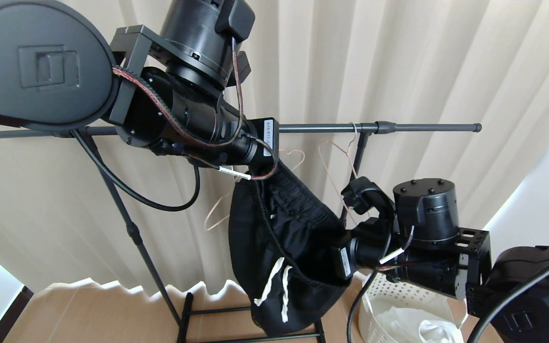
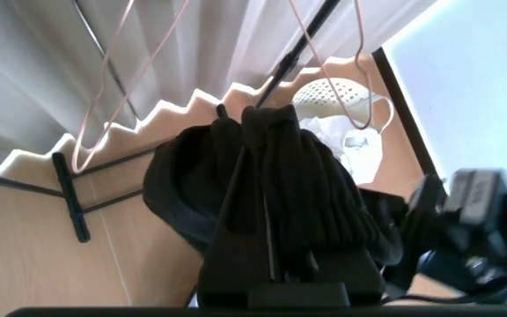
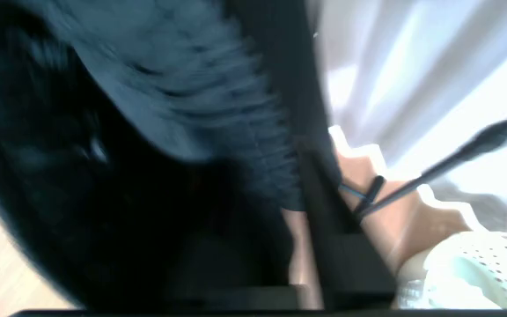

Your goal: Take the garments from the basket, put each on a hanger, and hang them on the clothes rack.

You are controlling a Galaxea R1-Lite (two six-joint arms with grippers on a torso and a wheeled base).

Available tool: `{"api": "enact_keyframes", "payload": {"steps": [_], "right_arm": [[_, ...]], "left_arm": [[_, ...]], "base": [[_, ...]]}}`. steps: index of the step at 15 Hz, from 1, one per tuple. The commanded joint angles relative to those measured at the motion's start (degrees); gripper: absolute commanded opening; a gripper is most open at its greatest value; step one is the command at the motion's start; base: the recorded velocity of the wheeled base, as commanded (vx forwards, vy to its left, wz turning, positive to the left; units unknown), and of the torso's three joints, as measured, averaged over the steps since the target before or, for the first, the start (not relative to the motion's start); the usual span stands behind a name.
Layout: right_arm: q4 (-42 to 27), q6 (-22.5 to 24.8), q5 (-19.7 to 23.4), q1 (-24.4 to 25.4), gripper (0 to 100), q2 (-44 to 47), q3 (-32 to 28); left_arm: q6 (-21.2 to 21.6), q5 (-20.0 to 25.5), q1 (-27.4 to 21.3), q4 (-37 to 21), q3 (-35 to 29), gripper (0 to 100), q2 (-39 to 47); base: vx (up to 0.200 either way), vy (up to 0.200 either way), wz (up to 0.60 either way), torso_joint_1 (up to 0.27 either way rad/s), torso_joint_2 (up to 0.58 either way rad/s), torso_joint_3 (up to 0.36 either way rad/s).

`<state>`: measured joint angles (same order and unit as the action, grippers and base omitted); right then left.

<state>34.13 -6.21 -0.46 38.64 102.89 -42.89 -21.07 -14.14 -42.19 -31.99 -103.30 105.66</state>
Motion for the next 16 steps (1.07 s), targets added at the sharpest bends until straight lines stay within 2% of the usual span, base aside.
{"api": "enact_keyframes", "payload": {"steps": [1,4,6,10,13,14,16], "right_arm": [[-0.12,0.14,0.02,-2.7,0,-2.69,-0.62],[-0.65,0.23,-0.06,-5.25,0,-5.51,-1.06],[-0.74,0.32,-0.06,-6.3,0,-7.18,-1.41],[-0.74,1.02,-0.06,-6.3,0,-7.79,-1.32],[-0.74,1.11,-0.06,-6.3,0,-7.97,-1.23],[-0.74,1.11,-0.24,-6.3,0,-8.05,-1.23],[-0.74,1.11,-0.5,-6.3,0,-8.05,-1.32]], "left_arm": [[0.06,-0.01,0.18,0.0,1.7,0,-0.1],[1.03,-0.01,0.53,0.0,5.39,0,0.25],[1.82,0.08,1.06,0.08,10.49,0,0.43],[1.64,0.08,1.41,0.52,18.84,0,1.92],[1.82,0.08,1.41,2.19,22.27,0,1.66],[1.91,0.08,1.23,4.21,24.38,100,1.39],[1.91,0.17,1.15,5.53,26.05,100,1.04]], "base": [[0.0,0.0,0.0,0.0,0.0,0.0],[0.0,0.0,0.0,0.0,0.0,0.0],[0.0,0.0,0.0,0.0,0.0,0.0],[0.0,0.0,0.0,0.0,0.0,0.0],[0.0,0.0,0.0,0.0,0.0,0.0],[0.0,0.0,0.0,0.0,0.0,0.0],[0.0,0.0,0.0,0.0,0.0,0.0]]}}
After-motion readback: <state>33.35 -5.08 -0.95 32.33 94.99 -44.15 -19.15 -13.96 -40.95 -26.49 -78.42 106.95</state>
